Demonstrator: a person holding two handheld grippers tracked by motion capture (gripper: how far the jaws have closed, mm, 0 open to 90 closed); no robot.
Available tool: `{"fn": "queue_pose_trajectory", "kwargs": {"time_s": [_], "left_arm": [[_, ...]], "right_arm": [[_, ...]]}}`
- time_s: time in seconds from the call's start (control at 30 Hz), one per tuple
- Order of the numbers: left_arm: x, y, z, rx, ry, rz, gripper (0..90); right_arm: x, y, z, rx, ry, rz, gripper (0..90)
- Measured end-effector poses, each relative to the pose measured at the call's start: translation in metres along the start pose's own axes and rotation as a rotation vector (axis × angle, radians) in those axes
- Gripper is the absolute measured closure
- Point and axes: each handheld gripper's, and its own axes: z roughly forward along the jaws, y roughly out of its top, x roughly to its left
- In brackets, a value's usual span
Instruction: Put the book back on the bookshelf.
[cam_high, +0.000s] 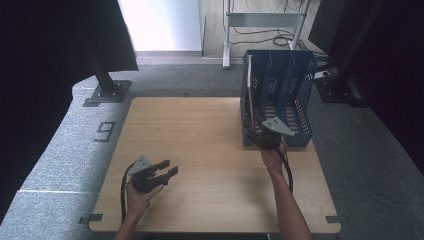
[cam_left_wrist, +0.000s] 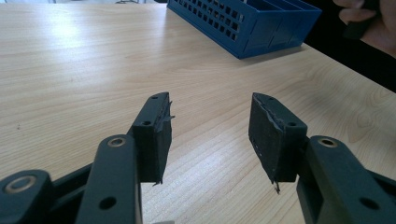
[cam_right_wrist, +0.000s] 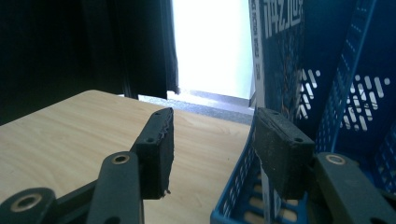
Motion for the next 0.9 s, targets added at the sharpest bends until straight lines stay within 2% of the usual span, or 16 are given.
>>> {"fn": "queue_pose_trajectory", "kwargs": {"time_s": [0.2, 0.6, 0.9], "left_arm": [[0.0, -0.001, 0.001, 0.006, 0.001, 0.002, 48.9], [0.001, -0.003, 0.002, 0.014, 0.007, -0.001, 48.8], [0.001, -0.003, 0.004, 0.02, 0.007, 0.0, 48.8]], "right_arm": [[0.0, -0.014, -0.016, 0.026, 0.022, 0.01, 47.3], [0.009, -0.042, -0.049, 0.061, 0.063, -0.021, 47.4], [0.009, -0.065, -0.07, 0.089, 0.081, -0.012, 47.3]]}}
